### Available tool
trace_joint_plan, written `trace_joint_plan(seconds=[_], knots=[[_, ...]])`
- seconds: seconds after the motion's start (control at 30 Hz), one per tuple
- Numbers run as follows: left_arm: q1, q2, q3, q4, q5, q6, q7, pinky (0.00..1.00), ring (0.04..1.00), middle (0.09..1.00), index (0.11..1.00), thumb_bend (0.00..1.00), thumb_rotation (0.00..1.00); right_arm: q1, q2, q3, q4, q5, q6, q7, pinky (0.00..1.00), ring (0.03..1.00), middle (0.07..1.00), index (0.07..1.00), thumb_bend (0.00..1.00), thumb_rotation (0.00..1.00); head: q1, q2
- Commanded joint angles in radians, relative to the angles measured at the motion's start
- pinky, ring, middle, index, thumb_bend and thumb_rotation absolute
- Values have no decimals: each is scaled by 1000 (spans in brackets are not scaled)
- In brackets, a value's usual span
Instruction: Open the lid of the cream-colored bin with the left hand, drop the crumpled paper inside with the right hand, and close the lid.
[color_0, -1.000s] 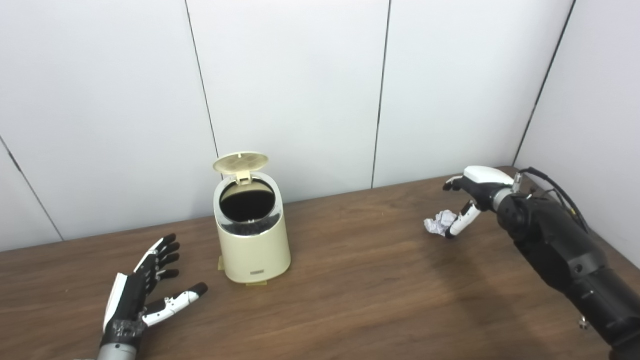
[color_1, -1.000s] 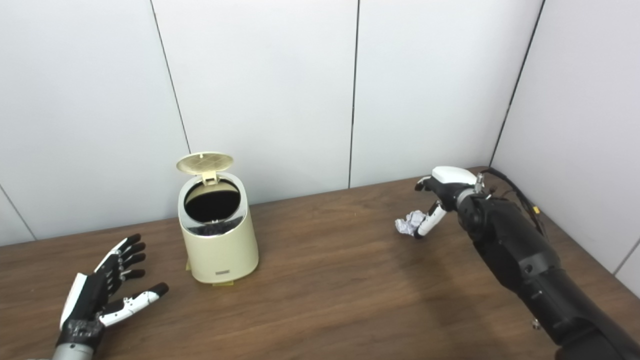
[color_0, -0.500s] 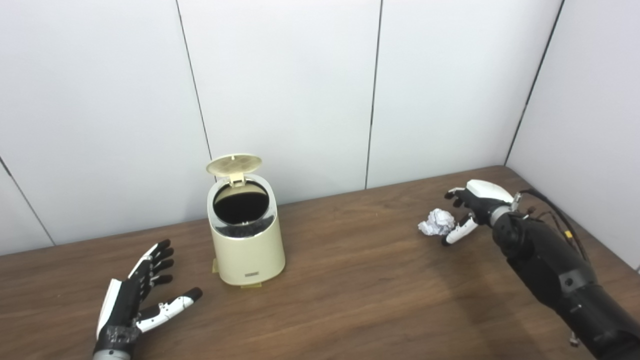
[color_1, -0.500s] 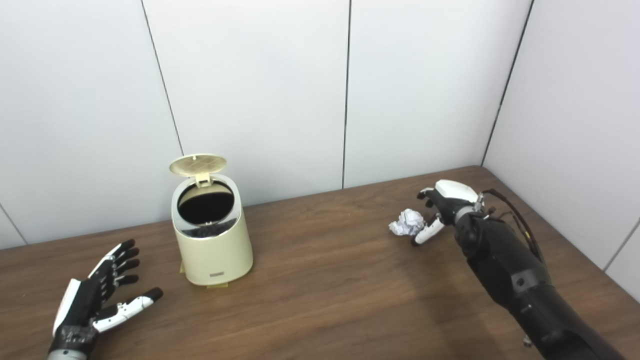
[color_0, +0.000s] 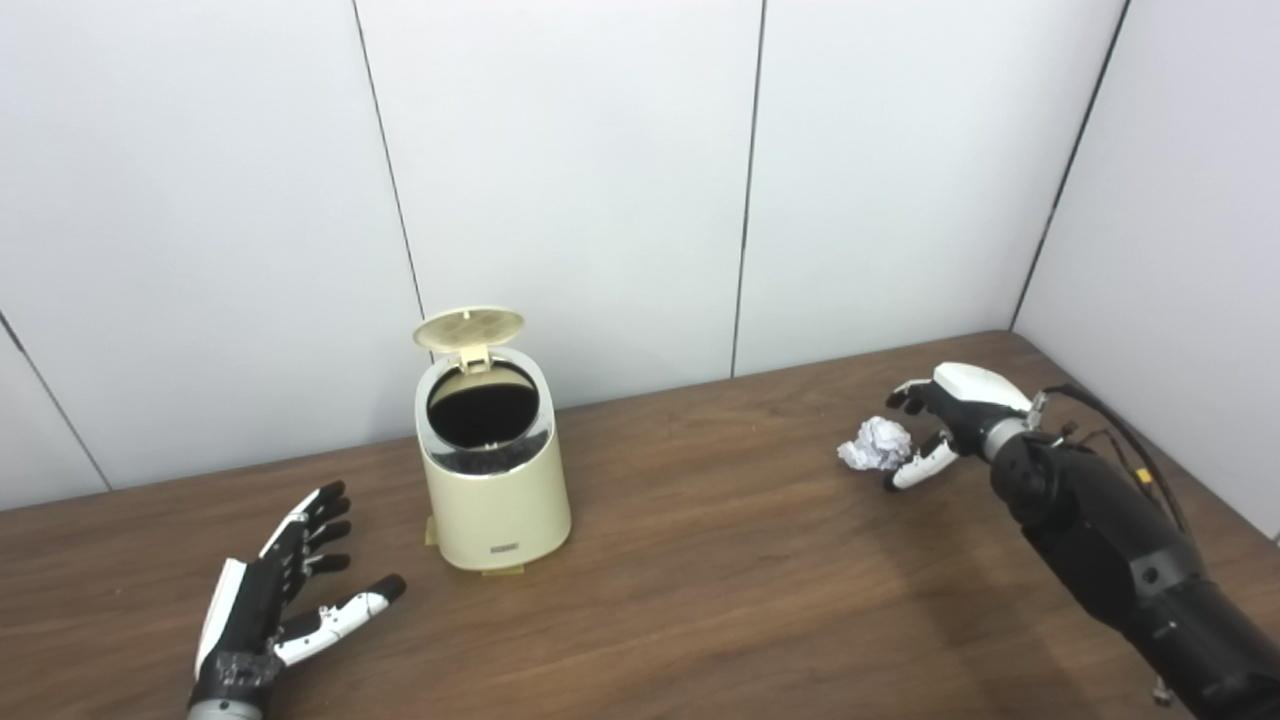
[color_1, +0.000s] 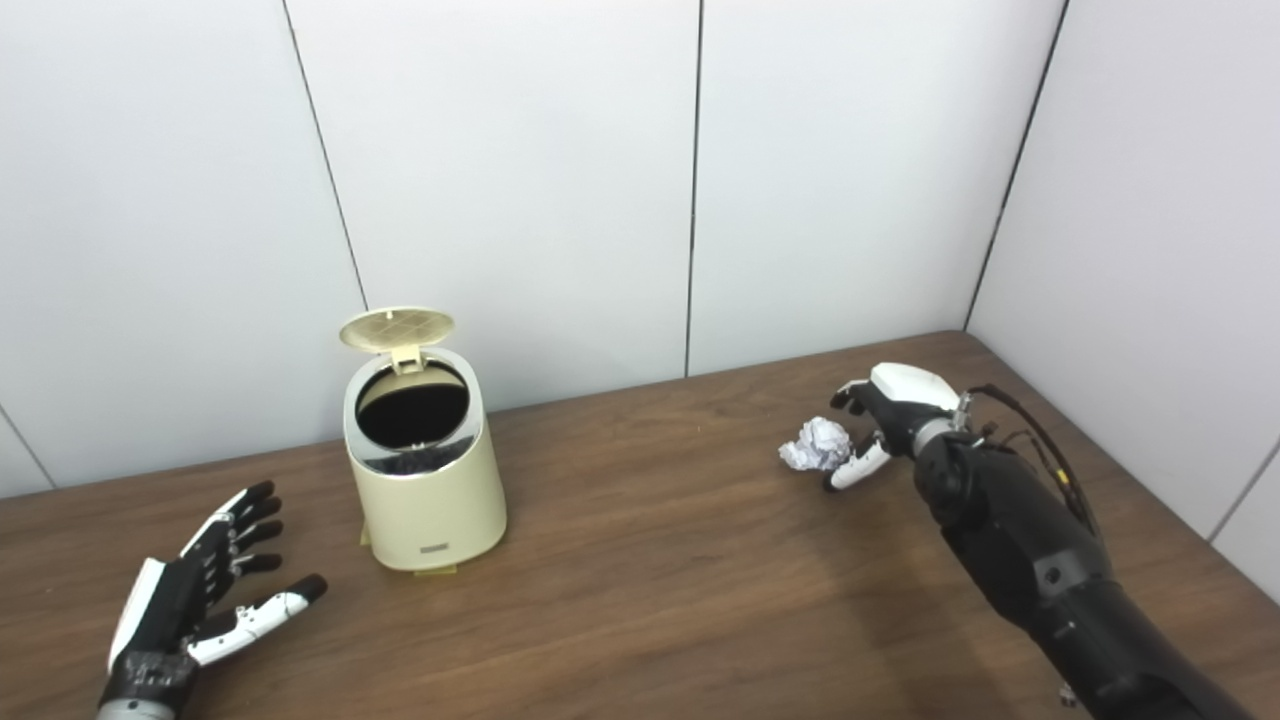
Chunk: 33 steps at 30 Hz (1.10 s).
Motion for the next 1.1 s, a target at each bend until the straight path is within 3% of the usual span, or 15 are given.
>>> trace_joint_plan(seconds=[0.0, 0.13, 0.37, 0.5, 0.6, 0.7, 0.73, 0.77, 0.8, 0.9, 1.07], knots=[[-1, 7, 1, -12, -2, -11, 7, 732, 843, 882, 931, 810, 238, -16, -25, -5, -40, 6, -30, -18, 786, 810, 791, 780, 885, 203, 0, 2], [-2, 8, -1, -10, 1, -15, 6, 719, 837, 880, 933, 804, 242, -21, -27, -6, -25, 11, -54, -20, 777, 758, 759, 769, 887, 210, 1, 3], [-3, 8, -1, -7, 6, -17, 12, 737, 837, 876, 931, 804, 244, -21, -24, -2, -66, 12, -29, 11, 735, 691, 707, 753, 868, 181, 5, 8], [-3, 7, -1, -4, 5, -20, 12, 720, 836, 877, 933, 796, 232, -25, -24, 1, -39, 17, -49, -1, 761, 697, 698, 745, 876, 188, 9, 12], [-4, 6, 0, -4, 1, -19, 10, 711, 836, 879, 934, 790, 224, -23, -22, 5, -61, 13, -24, 17, 783, 707, 699, 747, 862, 181, 9, 12], [-2, 8, -2, -7, 12, -17, 16, 716, 831, 875, 932, 788, 242, -21, -17, 5, -61, 6, -20, 2, 780, 694, 643, 697, 816, 107, 11, 15], [-2, 8, -1, -7, 12, -17, 16, 722, 832, 876, 933, 785, 240, -20, -14, 5, -53, 1, -27, -15, 779, 691, 630, 598, 672, 121, 11, 15], [-1, 7, 0, -8, 10, -18, 16, 723, 832, 876, 934, 782, 234, -18, -11, 6, -50, -7, -32, -35, 771, 685, 619, 546, 598, 127, 10, 17], [-1, 7, 0, -8, 8, -18, 15, 716, 829, 875, 933, 779, 224, -13, -8, 7, -60, -15, -31, -51, 751, 668, 570, 495, 554, 52, 10, 19], [0, 7, 2, -9, 2, -16, 13, 695, 827, 876, 931, 784, 229, -7, -1, 5, -48, -21, -50, -93, 832, 670, 539, 458, 527, 5, 10, 20], [-1, 9, 1, -5, 2, -20, 10, 692, 832, 881, 933, 768, 218, -3, 3, 1, -32, -22, -88, -149, 854, 664, 526, 458, 526, 0, 9, 21]])
